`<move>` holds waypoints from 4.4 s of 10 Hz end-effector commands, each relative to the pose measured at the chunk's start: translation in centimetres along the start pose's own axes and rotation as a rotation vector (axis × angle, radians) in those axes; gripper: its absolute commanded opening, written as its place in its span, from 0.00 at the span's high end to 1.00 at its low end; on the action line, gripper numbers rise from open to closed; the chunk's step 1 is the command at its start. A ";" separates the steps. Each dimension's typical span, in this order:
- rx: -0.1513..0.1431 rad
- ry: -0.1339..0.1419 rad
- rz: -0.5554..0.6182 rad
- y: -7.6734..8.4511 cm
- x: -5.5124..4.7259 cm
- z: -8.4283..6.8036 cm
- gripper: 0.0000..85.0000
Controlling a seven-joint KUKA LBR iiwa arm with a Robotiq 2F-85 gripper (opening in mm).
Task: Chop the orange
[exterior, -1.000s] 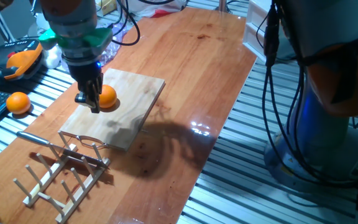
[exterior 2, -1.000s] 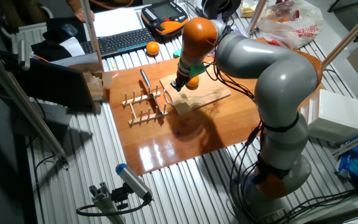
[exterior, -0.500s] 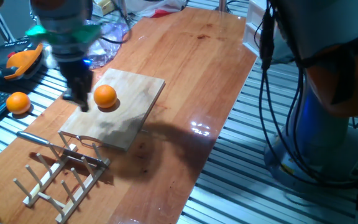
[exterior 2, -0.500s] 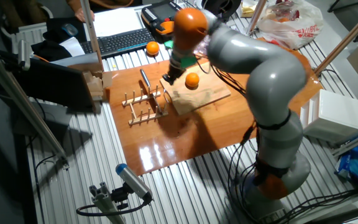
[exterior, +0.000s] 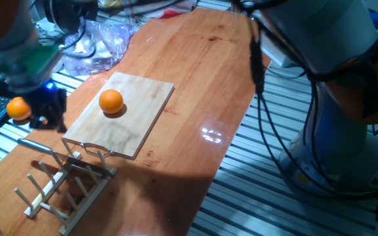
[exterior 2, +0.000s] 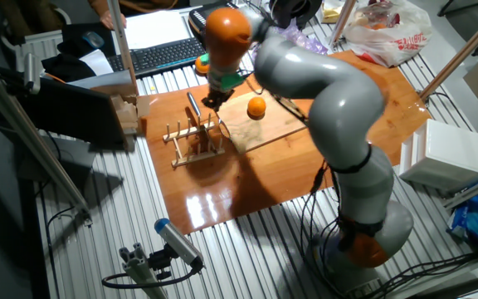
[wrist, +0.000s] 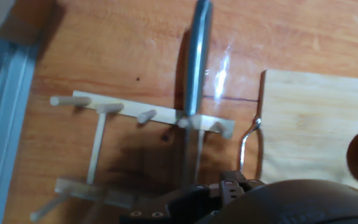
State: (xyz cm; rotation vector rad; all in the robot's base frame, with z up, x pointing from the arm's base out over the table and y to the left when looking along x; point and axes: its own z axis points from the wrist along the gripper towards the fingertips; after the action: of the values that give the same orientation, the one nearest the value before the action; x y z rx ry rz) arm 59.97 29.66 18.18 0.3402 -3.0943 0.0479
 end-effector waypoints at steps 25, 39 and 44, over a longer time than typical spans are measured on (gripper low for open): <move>0.095 -0.148 0.060 1.6 0.4 8.7 1.00; 0.012 -0.078 0.088 0.3 0.5 -2.9 1.00; 0.067 -0.106 0.032 -3.3 1.0 -2.8 1.00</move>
State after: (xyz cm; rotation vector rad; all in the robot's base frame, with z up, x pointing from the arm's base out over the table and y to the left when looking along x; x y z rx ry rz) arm 59.81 26.27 21.05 0.3083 -3.2091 0.1392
